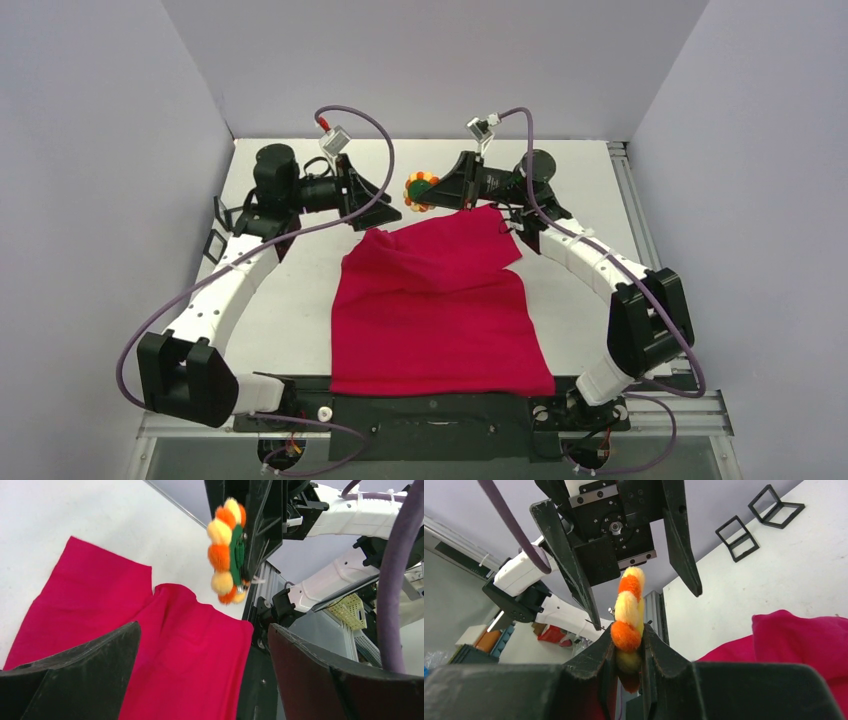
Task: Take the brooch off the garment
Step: Remove the brooch from the clothes.
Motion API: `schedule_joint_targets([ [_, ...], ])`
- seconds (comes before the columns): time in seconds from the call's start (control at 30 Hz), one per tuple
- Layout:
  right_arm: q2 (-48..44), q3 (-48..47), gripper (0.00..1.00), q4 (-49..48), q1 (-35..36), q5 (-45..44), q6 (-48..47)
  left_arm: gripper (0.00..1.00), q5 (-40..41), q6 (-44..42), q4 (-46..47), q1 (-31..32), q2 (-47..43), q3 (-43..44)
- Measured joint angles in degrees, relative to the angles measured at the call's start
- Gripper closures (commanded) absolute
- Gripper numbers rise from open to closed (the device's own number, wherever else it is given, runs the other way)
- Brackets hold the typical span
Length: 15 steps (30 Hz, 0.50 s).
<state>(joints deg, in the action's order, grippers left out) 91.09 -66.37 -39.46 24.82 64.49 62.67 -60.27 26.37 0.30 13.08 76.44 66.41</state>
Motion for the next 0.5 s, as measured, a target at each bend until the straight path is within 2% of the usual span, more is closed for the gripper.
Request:
schedule_joint_targets([
  [0.23, -3.56, 0.00, 1.00, 8.31, 2.21, 0.00, -6.54, 0.01, 2.03, -0.35, 4.52, 4.63, -1.14, -0.59],
  [0.4, -4.39, -0.72, 1.00, 21.33, 2.29, -2.49, -14.95, 0.18, 4.42, -1.03, 6.29, 6.25, -1.79, -1.55],
  [0.5, -4.42, -0.87, 1.00, 26.56, 2.56, -3.93, -18.38, 0.20, 5.62, -1.11, 7.28, 7.19, -1.81, -2.10],
])
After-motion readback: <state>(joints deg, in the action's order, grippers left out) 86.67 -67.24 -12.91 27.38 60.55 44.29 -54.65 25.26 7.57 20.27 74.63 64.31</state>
